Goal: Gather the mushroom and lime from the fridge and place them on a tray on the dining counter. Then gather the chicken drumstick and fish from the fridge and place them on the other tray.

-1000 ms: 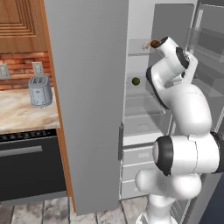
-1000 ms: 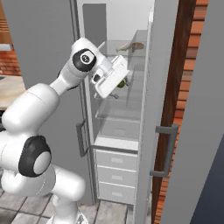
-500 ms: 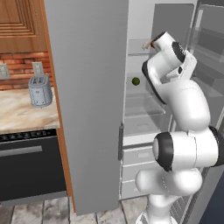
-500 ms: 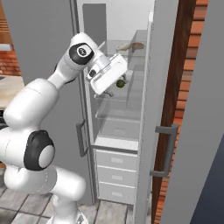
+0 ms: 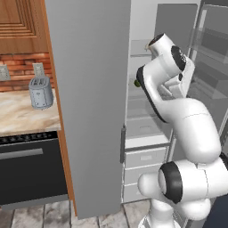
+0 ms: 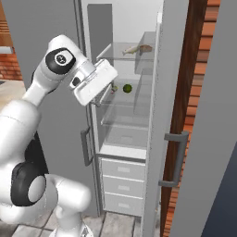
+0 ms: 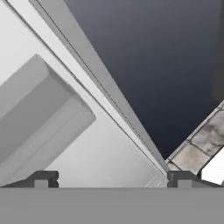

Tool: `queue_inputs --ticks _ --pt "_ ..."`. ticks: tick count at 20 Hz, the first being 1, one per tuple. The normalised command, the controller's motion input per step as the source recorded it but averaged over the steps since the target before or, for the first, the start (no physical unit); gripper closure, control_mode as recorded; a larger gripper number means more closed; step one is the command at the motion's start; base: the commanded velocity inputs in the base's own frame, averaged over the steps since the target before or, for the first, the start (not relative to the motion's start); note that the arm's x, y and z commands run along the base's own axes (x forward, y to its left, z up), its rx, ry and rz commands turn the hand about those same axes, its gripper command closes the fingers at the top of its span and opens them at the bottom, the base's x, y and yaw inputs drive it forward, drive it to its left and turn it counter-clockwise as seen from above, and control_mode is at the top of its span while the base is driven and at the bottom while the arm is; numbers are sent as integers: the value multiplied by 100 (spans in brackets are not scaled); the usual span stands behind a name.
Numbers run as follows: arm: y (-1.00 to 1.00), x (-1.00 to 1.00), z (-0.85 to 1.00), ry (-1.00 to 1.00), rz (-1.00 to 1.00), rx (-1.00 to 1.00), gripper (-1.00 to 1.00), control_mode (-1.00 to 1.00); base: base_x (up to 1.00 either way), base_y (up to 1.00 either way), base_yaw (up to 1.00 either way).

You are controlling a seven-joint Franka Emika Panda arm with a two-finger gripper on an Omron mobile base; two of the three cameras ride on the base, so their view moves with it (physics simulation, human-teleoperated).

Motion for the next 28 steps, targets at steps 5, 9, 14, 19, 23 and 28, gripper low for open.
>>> queue_inputs --ticks 5,9,14,19,23,28 --pt "43 -58 0 4 48 -2 -100 -100 0 0 0" --pt "47 -46 0 8 48 -3 -100 -100 0 0 0" --pt "46 -30 0 21 49 -4 -100 -100 0 0 0" --pt "28 2 0 18 51 -4 -100 -100 0 0 0" --pt "13 57 -14 19 46 0 -100 -100 0 0 0" --pt "7 66 -42 17 54 0 -100 -100 0 0 0"
